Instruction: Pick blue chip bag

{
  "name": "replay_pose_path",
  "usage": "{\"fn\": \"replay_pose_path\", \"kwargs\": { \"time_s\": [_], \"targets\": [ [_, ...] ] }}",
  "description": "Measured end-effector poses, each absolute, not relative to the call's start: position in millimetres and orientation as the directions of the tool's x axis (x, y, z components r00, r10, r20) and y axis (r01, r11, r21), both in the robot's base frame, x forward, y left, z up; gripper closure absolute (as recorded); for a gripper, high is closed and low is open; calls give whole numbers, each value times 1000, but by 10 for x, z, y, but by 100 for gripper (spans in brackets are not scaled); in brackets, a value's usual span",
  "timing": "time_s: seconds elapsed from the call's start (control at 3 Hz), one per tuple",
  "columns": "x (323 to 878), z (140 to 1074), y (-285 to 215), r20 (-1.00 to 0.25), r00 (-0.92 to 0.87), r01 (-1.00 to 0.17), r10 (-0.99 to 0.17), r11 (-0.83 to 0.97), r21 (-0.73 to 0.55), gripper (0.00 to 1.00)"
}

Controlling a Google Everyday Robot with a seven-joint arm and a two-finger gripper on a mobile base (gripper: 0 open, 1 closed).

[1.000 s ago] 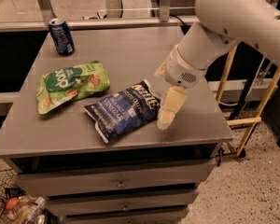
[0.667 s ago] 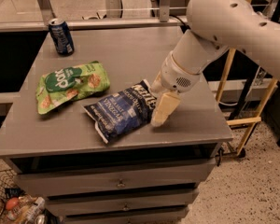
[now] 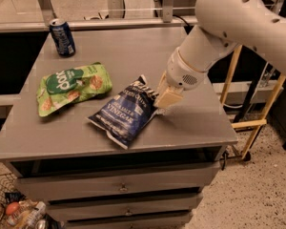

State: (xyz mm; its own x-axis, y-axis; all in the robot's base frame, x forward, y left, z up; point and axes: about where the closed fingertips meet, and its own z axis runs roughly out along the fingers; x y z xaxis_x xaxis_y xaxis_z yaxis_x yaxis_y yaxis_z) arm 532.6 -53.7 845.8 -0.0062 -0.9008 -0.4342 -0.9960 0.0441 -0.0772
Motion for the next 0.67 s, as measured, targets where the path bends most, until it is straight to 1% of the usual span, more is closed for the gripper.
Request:
{"fn": "replay_pose_path", "kwargs": {
  "time_s": [0.33,0.67],
  "targets": [
    [5494,8820,-676,-423,10,-982,-906,71,-175,96],
    [5648,9139,-805,-401,17,-961,-916,96,-260,100]
  ]
}}
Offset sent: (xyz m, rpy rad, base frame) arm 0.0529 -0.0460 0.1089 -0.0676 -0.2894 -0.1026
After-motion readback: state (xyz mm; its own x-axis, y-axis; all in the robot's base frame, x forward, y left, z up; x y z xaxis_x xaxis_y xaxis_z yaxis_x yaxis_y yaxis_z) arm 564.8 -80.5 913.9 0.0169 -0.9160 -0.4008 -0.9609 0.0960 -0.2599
